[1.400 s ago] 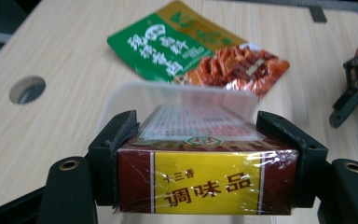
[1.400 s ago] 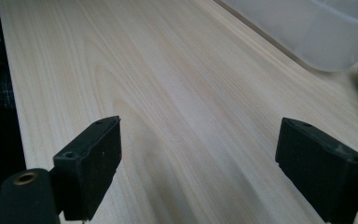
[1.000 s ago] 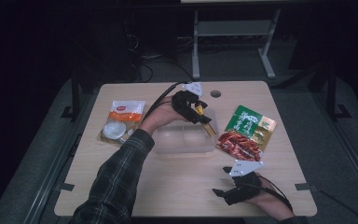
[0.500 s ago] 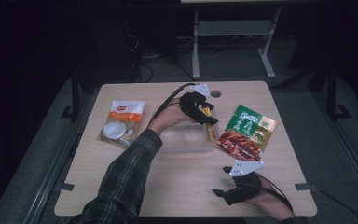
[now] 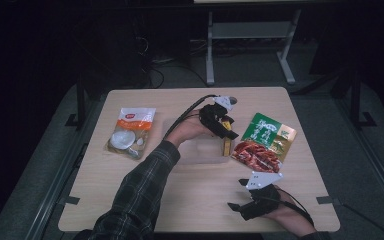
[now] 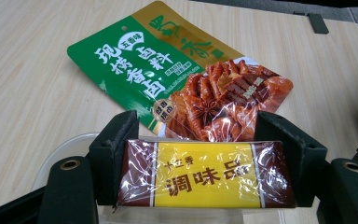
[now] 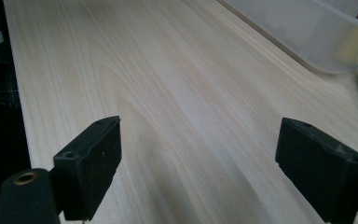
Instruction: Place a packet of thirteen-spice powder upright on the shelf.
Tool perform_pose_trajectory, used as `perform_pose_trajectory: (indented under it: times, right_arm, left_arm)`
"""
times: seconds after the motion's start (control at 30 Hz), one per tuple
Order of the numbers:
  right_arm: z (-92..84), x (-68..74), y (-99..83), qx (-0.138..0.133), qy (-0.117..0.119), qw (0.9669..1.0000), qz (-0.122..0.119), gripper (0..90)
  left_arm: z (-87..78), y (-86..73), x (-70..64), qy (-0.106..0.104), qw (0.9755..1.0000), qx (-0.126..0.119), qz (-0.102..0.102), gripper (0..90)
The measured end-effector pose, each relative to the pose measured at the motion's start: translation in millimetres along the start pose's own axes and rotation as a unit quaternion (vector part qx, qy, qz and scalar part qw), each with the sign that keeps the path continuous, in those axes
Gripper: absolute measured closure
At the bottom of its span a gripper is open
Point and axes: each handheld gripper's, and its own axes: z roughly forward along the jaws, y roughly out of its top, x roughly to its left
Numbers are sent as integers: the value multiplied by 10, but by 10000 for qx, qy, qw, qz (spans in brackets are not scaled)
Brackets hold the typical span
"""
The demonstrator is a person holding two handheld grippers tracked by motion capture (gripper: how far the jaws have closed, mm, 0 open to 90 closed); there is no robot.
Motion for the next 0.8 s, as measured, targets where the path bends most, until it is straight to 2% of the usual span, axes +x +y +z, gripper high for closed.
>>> perform_pose_trajectory:
  times: [0.3,0.4,0.7,0.8]
  right_arm:
    - [2,3,2,-9,-1,10000,-21,137]
    - [3,2,2,-18,-9,10000,-37,137]
    - [6,5,2,1,-3,10000,-20,137]
    - [9,5,3,0,-5,10000,-33,137]
  left_arm:
    - [-3,-6,-13,-49,10000,-20,-16,306]
    - [-45,-8,-32,-17,9999,-146,-30,278]
    - [-304,-25,-116,165,9992,-345,-125,201]
    - [-433,-46,-168,306,9988,-329,-170,182]
